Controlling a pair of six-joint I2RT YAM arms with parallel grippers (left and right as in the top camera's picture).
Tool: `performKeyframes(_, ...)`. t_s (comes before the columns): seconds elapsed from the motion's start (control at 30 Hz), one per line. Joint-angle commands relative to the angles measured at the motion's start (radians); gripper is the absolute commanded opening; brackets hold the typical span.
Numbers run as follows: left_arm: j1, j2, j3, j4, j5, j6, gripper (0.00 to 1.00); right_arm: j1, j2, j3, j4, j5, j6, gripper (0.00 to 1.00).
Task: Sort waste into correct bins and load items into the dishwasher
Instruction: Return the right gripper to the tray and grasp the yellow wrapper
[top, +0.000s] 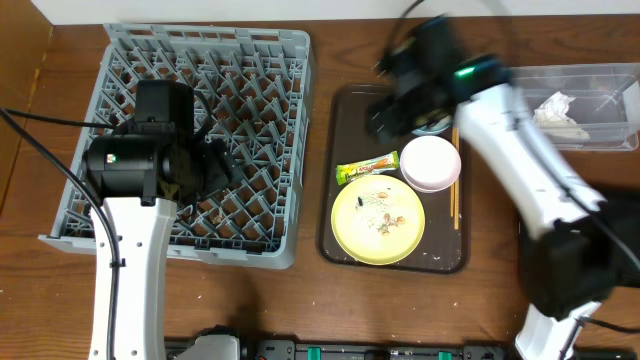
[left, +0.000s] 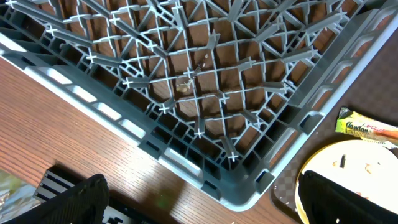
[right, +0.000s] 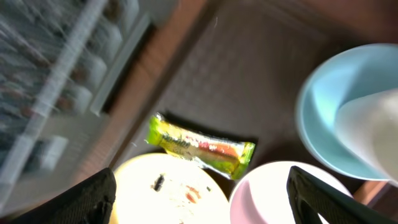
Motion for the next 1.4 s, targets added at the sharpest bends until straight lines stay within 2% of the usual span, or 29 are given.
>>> performKeyframes(0.0, 0.005, 0.002, -0.002, -0.003, -0.013, 0.013, 0.98, 0.099, 0.074, -0.021, 0.003, 0.232, -0.024, 0.85)
performKeyframes(0.23, 0.005, 0.002, -0.002, -0.003, -0.013, 0.013, 0.98, 0.176, 0.165, -0.021, 0.029, 0.264, -0.202, 0.84)
performKeyframes(0.37, 0.005, 0.002, -0.002, -0.003, -0.013, 0.013, 0.98, 0.158, 0.223, -0.021, 0.099, 0.263, -0.226, 0.83)
performKeyframes(0.47, 0.005, 0.002, -0.002, -0.003, -0.013, 0.013, 0.98, 0.142, 0.256, -0.021, 0.145, 0.213, -0.244, 0.76)
performKeyframes(0.63, 0.005, 0.002, -0.002, -0.003, -0.013, 0.013, 0.98, 0.141, 0.270, -0.021, 0.119, 0.138, -0.284, 0.78)
performKeyframes(0.9, 0.005, 0.002, -0.002, -0.003, -0.013, 0.013, 0.98, 0.141, 0.271, -0.050, 0.099, 0.120, -0.334, 0.72)
performKeyframes(0.97, 0.005, 0.002, -0.002, -0.003, -0.013, 0.013, 0.98, 0.139, 0.271, -0.084, 0.134, 0.121, -0.334, 0.67)
performKeyframes(1.0, 0.005, 0.002, -0.002, -0.003, -0.013, 0.013, 0.98, 0.135, 0.271, -0.102, 0.167, 0.126, -0.332, 0.61)
performKeyframes(1.13, 0.005, 0.002, -0.002, -0.003, -0.013, 0.013, 0.98, 0.122, 0.271, -0.106, 0.225, 0.161, -0.294, 0.57)
performKeyframes(1.17, 0.005, 0.002, -0.002, -0.003, -0.013, 0.013, 0.98, 0.116, 0.271, -0.106, 0.235, 0.160, -0.279, 0.50)
performKeyframes(1.23, 0.005, 0.002, -0.002, -0.003, -0.013, 0.013, 0.98, 0.109, 0.271, -0.106, 0.237, 0.158, -0.253, 0.06)
performKeyframes(1.27, 0.005, 0.002, -0.002, -0.003, -0.013, 0.013, 0.98, 0.108, 0.271, -0.105, 0.241, 0.158, -0.232, 0.01)
performKeyframes(1.37, 0.005, 0.002, -0.002, -0.003, -0.013, 0.013, 0.98, 0.103, 0.270, -0.075, 0.253, 0.165, -0.146, 0.01)
